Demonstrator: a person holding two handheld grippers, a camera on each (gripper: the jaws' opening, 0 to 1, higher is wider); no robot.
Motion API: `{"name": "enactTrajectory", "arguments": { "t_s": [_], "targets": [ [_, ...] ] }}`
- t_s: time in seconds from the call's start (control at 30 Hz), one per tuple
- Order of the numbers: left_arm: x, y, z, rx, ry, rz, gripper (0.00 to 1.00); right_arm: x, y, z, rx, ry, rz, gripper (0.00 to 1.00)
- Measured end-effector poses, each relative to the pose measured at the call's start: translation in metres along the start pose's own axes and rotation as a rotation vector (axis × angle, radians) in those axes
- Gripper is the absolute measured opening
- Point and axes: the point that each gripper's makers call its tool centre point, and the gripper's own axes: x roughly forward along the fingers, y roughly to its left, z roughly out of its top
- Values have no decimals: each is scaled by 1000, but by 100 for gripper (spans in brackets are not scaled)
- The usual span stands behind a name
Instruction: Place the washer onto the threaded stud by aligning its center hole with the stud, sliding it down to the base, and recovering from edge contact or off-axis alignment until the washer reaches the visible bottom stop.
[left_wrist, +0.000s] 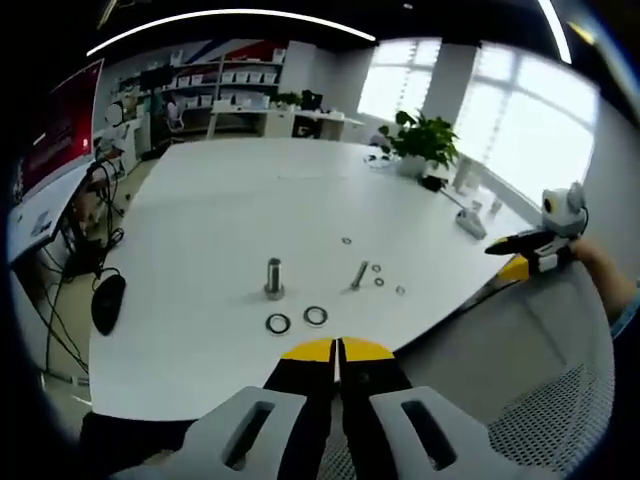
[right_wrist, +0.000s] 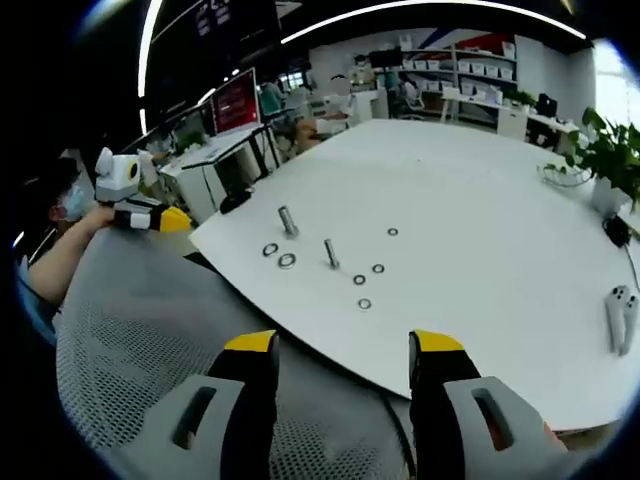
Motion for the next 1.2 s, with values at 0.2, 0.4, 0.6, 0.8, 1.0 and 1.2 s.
{"name": "enactTrajectory", "arguments": {
  "t_s": [0.2, 0.4, 0.6, 0.8, 1.0, 1.2],
  "targets": [
    [-3, 4, -2, -6, -6, 2, 0, 2, 6, -3, -49, 37, 1, 51],
    [-4, 4, -1, -9, -21, -6, 0, -1, 9, 5, -57, -8, -2, 49],
    [-1, 2, 0, -17, -9, -13, 0, 0, 8, -1, -51, 21, 16, 49],
    [-2, 1, 0, -22, -14, -7, 0, 1, 10, -1, -43, 20, 36, 49],
    [-1, 1, -3, -26, 11, -4, 0, 0, 11, -6, -30, 37, 42, 49],
    [-3, 1, -4, -35, 6, -9, 0, 0, 9, -2, -39, 23, 36, 49]
  ]
}}
